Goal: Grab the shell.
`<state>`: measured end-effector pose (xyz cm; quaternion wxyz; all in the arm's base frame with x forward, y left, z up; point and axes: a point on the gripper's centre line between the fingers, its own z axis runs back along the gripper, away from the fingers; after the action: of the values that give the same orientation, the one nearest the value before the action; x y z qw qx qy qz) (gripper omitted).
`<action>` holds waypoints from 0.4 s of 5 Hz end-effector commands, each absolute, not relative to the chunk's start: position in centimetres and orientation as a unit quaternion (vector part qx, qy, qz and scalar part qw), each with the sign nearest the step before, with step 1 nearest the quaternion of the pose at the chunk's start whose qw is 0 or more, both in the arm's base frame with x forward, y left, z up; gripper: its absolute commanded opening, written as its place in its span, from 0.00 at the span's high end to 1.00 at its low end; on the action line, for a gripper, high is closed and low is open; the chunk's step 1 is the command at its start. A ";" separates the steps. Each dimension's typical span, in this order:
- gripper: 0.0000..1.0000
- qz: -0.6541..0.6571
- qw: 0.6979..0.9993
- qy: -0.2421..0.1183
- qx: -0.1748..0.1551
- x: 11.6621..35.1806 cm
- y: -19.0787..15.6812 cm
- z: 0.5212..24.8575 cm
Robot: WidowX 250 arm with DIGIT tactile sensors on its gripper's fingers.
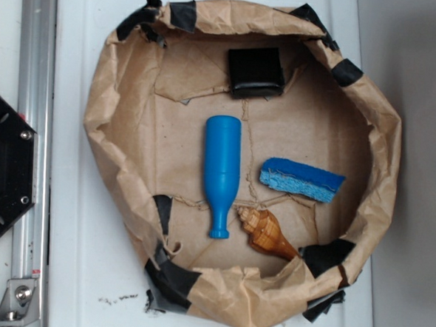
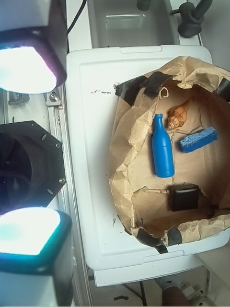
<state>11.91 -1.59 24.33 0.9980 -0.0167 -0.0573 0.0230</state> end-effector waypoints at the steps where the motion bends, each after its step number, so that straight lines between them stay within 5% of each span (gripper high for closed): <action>1: 0.00 0.023 0.998 -0.057 -0.017 11.9 -1.6 24.3; 2: 0.00 0.016 0.994 -0.105 -0.030 16.9 0.5 21.3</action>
<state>16.92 0.12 20.51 0.9955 -0.0327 -0.0884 0.0065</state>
